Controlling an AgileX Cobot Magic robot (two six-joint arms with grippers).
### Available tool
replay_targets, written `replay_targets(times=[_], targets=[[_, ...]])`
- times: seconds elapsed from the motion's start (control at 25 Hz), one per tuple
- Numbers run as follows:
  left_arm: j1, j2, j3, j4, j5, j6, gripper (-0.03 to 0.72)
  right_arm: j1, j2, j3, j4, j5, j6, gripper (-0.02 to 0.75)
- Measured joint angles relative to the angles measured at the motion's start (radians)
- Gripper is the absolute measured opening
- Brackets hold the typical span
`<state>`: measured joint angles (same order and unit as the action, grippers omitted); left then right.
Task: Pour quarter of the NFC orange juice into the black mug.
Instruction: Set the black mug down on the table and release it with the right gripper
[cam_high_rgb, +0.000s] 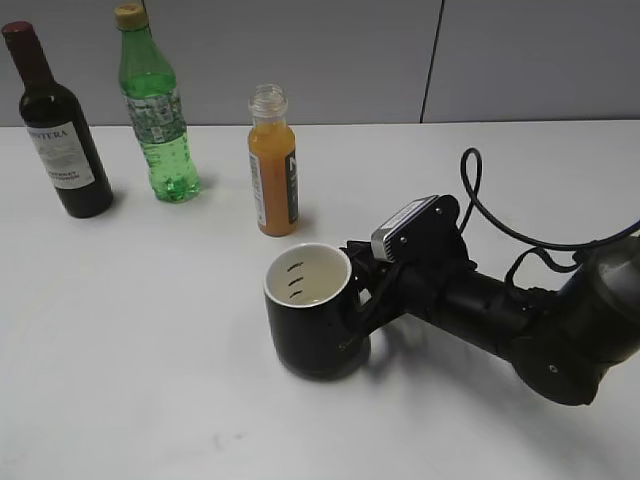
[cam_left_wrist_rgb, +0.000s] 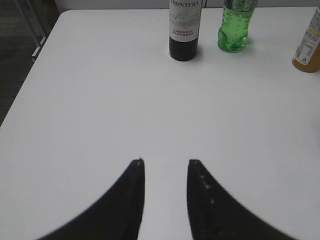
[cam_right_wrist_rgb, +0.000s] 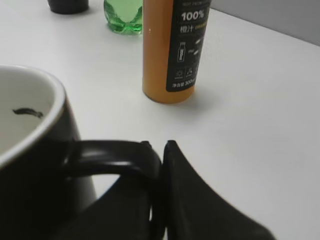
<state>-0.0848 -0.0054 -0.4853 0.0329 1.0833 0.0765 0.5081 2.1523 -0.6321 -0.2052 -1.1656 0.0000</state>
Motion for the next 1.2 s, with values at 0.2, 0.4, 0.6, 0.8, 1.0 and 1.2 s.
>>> replay_targets(times=[0.2,0.4,0.6,0.8,1.0,1.2], targets=[[0.0,0.0,0.0,0.0,0.0,0.0,0.232,0.0,0.006,0.0,0.001,-0.009,0.0,0.027],[0.0,0.0,0.0,0.0,0.0,0.0,0.232,0.0,0.035,-0.001,-0.005,-0.046,0.012,0.027],[0.0,0.0,0.0,0.0,0.0,0.0,0.232,0.0,0.042,-0.001,-0.013,-0.054,0.016,0.053],[0.0,0.0,0.0,0.0,0.0,0.0,0.232,0.0,0.046,0.013,-0.022,-0.05,0.017,0.157],[0.0,0.0,0.0,0.0,0.0,0.0,0.232,0.0,0.046,0.019,-0.018,-0.057,0.019,0.326],[0.0,0.0,0.0,0.0,0.0,0.0,0.232,0.0,0.046,0.03,0.045,-0.064,0.021,0.503]])
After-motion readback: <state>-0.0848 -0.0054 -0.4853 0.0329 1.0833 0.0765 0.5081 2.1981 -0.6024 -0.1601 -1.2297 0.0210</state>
